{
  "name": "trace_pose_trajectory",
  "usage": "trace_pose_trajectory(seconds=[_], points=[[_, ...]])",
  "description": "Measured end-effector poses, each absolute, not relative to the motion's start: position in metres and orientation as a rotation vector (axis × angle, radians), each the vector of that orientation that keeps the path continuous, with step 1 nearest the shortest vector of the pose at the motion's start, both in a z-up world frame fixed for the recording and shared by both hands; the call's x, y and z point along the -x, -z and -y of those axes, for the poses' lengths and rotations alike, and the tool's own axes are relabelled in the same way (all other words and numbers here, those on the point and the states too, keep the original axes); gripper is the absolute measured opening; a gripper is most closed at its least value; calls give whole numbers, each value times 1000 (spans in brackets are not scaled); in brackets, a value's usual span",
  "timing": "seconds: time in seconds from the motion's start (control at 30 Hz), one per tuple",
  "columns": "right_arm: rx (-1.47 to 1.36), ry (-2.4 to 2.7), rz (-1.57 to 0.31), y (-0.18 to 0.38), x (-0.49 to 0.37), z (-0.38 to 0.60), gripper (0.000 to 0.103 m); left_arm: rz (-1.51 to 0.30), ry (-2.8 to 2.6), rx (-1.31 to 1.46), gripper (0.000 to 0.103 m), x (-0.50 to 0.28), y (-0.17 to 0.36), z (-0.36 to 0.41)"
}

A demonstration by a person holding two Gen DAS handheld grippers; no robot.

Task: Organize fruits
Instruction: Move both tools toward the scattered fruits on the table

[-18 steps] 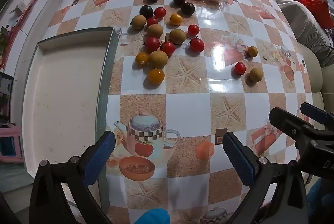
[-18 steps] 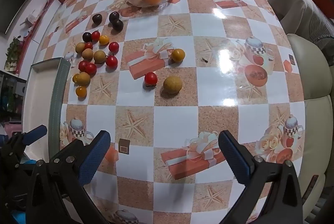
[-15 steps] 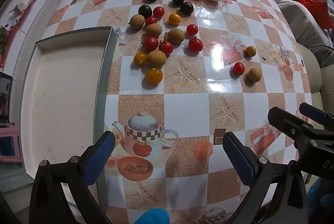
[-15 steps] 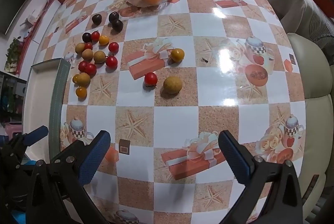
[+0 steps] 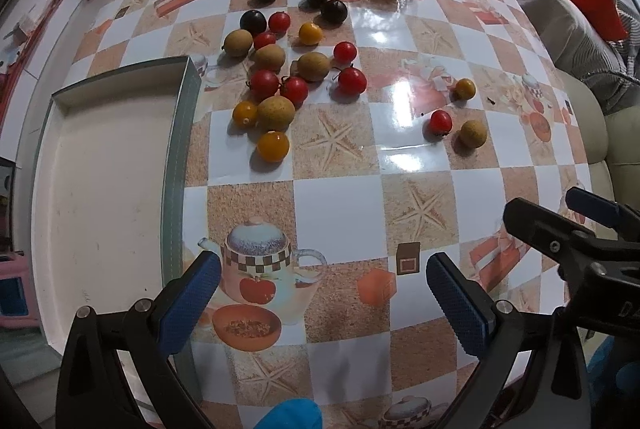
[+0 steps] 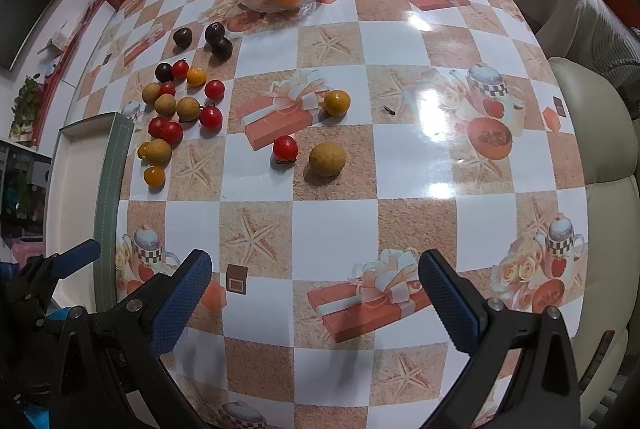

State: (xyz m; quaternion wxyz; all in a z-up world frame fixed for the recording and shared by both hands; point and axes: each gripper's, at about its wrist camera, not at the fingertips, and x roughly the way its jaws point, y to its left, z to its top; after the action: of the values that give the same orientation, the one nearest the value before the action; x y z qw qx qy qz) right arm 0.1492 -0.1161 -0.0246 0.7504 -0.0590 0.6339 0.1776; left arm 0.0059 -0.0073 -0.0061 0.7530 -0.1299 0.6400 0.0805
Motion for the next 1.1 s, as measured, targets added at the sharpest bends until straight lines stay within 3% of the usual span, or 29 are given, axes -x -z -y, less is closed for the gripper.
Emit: trace_pose_trajectory(seconds=[1.1], points=[[118, -369, -1421, 35, -157, 128, 103, -1444, -211, 305, 103, -27, 35, 1]])
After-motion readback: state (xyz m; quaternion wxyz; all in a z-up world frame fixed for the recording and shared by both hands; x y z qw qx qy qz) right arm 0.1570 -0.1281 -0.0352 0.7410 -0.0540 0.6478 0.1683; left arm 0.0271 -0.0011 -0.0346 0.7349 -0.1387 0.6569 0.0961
